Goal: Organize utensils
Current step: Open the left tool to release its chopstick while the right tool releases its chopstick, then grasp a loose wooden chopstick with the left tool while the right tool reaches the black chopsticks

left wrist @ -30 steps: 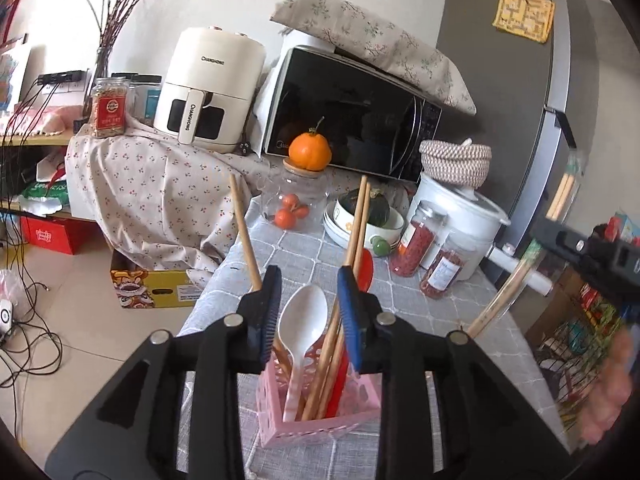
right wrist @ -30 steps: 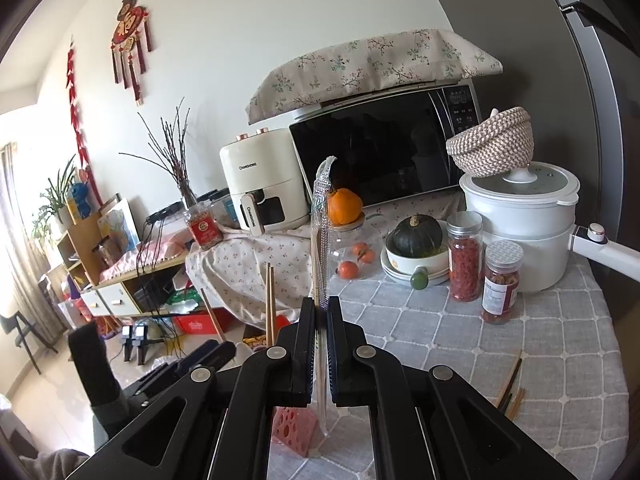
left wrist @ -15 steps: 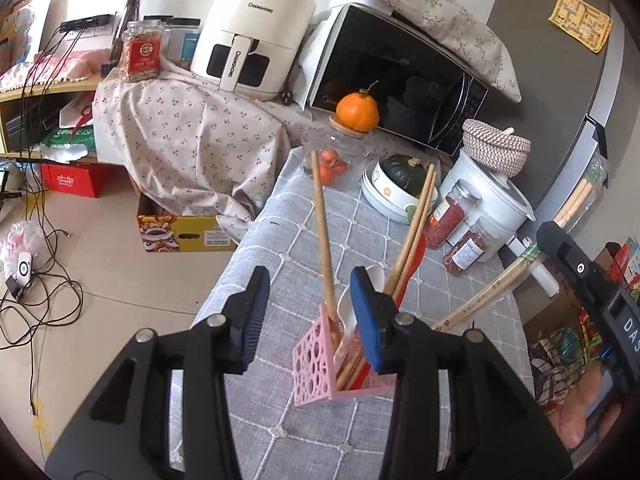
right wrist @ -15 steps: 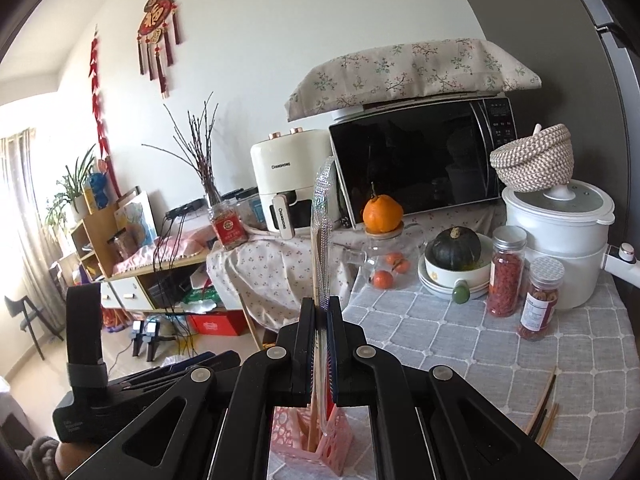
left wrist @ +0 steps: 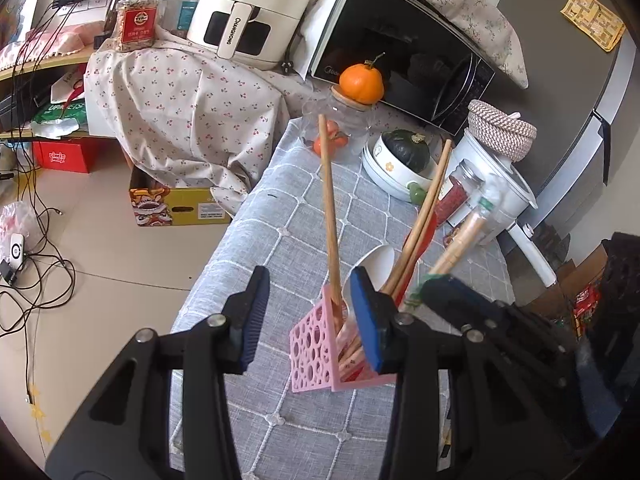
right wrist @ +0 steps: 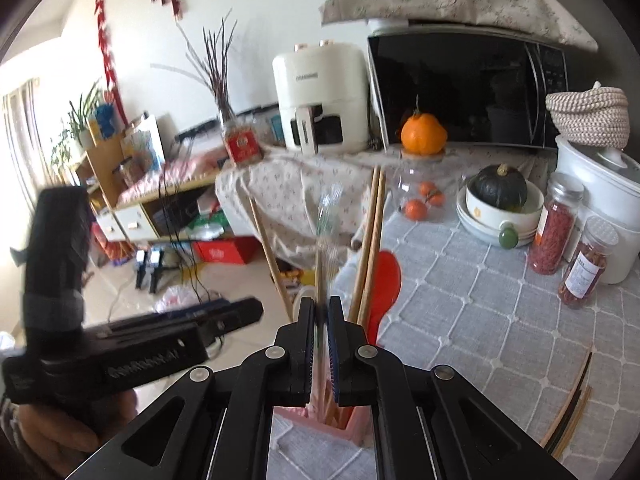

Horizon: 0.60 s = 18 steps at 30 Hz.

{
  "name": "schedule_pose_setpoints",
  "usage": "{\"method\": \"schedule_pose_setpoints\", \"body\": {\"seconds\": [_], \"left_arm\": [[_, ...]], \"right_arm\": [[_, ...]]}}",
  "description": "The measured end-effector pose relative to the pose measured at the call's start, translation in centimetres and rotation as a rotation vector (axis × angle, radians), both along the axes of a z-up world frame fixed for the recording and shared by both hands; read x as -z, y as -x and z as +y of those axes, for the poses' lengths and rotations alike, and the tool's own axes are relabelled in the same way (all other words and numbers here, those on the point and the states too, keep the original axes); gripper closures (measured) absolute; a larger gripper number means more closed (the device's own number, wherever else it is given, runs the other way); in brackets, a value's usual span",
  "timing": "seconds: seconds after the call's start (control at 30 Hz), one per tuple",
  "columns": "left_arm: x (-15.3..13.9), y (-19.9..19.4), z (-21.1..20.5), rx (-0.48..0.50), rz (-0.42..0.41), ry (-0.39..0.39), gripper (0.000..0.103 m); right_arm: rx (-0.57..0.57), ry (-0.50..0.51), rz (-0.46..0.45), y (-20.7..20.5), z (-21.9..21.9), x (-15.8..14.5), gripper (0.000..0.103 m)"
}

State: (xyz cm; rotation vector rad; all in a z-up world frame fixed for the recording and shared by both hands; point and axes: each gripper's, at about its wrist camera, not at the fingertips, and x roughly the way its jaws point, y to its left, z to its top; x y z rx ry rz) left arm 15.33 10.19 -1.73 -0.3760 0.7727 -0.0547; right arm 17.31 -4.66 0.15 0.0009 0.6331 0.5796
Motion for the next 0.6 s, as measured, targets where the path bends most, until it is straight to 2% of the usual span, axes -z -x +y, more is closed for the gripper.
{"method": "schedule_pose_setpoints", "body": {"seconds": [0.03,0.1,0.2,0.3,0.47,0.5,0.6], "left_arm": [[0.0,0.0,0.0,0.002,0.001,0.002,0.06],[-0.2,0.1,-0.1,0.009,0.0,0.009,0.06],[-0.6,0.2,-0.1,0.016,-0.004,0.022,0.06],[-1.2,0.5,-0.5,0.029,-0.017,0.024,0.06],[-1.8,0.9,-2.7,0.079,-0.018,0.01,0.06],[-1.9,0.9,-3.4,0.094,-0.014,0.004,0.06],[-1.9,1.0,-5.9,0.148,0.002,-0.028,0.059]], "right_arm": [[0.018,0.062,0.003,-0.1,0.6,0.8,0.095],[0.018,0.08,0.029,-0.3,0.7,1.8,0.095],[0.032,0.01,0.074,-0.7,-0.7,1.7,0.094],[0.087,-0.059,0.071,-0.6,-3.3,0.1,0.085],[0.184,-0.127,0.086,-0.5,-8.5,-2.4,0.082],[0.213,-0.128,0.09,-0.5,-9.7,-2.9,0.079],[0.299,-0.123,0.11,-0.1,-13.3,-4.0,0.058]]}}
